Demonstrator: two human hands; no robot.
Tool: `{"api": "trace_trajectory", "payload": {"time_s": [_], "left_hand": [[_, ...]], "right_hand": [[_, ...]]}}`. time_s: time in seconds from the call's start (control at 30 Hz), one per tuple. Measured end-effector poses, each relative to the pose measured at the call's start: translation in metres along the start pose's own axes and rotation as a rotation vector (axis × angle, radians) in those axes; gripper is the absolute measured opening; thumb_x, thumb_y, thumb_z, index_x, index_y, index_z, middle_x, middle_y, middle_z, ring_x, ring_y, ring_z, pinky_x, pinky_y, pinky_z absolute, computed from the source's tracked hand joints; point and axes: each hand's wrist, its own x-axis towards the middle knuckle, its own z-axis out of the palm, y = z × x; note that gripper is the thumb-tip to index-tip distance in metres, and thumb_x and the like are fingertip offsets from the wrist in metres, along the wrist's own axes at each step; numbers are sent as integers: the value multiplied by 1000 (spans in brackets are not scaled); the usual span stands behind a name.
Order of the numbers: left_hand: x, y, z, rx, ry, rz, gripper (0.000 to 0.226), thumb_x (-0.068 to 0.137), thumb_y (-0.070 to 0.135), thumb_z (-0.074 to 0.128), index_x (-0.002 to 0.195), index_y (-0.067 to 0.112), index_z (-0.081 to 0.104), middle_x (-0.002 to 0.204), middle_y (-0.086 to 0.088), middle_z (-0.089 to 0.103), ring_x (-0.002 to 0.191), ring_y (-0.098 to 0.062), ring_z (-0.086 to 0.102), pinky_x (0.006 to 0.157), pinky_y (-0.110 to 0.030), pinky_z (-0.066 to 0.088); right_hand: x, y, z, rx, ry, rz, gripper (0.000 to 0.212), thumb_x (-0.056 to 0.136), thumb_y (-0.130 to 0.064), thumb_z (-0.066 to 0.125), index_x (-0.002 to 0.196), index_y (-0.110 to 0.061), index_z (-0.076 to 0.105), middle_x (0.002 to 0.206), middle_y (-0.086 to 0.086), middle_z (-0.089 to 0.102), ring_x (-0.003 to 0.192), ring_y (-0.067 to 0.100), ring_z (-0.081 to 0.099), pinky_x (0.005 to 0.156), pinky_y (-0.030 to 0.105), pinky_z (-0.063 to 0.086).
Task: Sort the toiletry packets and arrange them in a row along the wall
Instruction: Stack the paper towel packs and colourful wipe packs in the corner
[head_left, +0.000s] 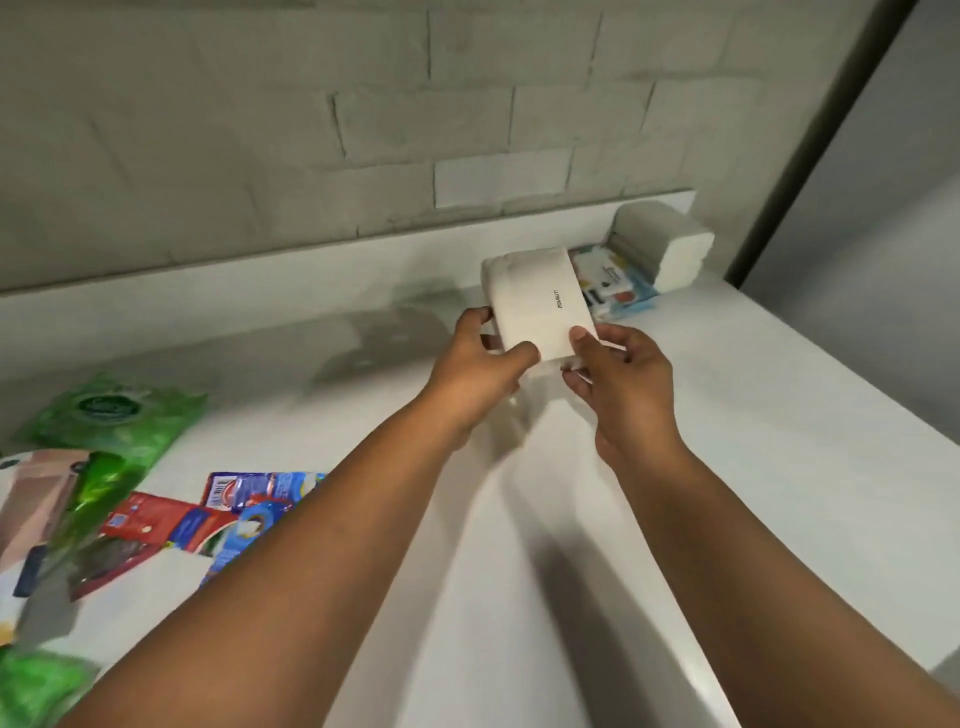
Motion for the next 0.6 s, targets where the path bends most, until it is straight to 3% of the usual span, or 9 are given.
{"api": "trace_trajectory", "payload": {"time_s": [0.23, 0.33, 0.4, 0.47, 0.53, 0.6], "left_hand": [[40, 12, 101, 108, -62, 67, 77, 67, 37, 76, 136, 22, 43, 131, 7, 51, 113, -20, 59, 96, -43, 51], [67, 24, 140, 80, -96, 72, 73, 68, 31, 79, 132, 18, 48, 128, 3, 56, 111, -22, 61, 92, -37, 52], [84, 34, 161, 72, -101, 86, 79, 57, 38, 78, 129, 17, 52, 124, -1, 60, 104, -18, 63, 84, -32, 53], [104, 41, 180, 71, -85, 93, 85, 50, 44, 78, 127, 19, 54, 121, 0, 62, 102, -17, 64, 87, -34, 55], [121, 49, 193, 67, -96, 95, 75, 56, 39, 78, 124, 17, 56, 113, 1, 64, 99, -18, 65, 84, -34, 56], [142, 59, 209, 57, -108, 103, 48, 71, 29, 76, 114, 15, 58, 99, -2, 65, 82, -18, 63, 68, -29, 53]], "right_hand": [[76, -27, -83, -83, 50, -62, 26, 86, -21, 71, 107, -9, 61, 95, 13, 66, 83, 21, 68, 81, 32, 59], [117, -43, -112, -130, 34, -92, 23, 86, -22, 71, 104, -10, 61, 90, 13, 66, 77, 18, 67, 77, 30, 59], [143, -54, -124, -144, 10, -100, 16, 88, -22, 70, 98, -14, 60, 86, 10, 64, 74, 17, 67, 74, 26, 59], [171, -65, -135, -165, -13, -118, 15, 89, -23, 68, 99, -16, 60, 88, 11, 63, 77, 18, 68, 74, 26, 58], [196, -75, -142, -222, -40, -139, 18, 90, -25, 66, 104, -15, 61, 94, 11, 65, 85, 20, 69, 77, 30, 59], [224, -88, -148, -277, -76, -159, 15, 91, -28, 63, 103, -18, 62, 98, 7, 68, 91, 22, 69, 81, 33, 59]]}}
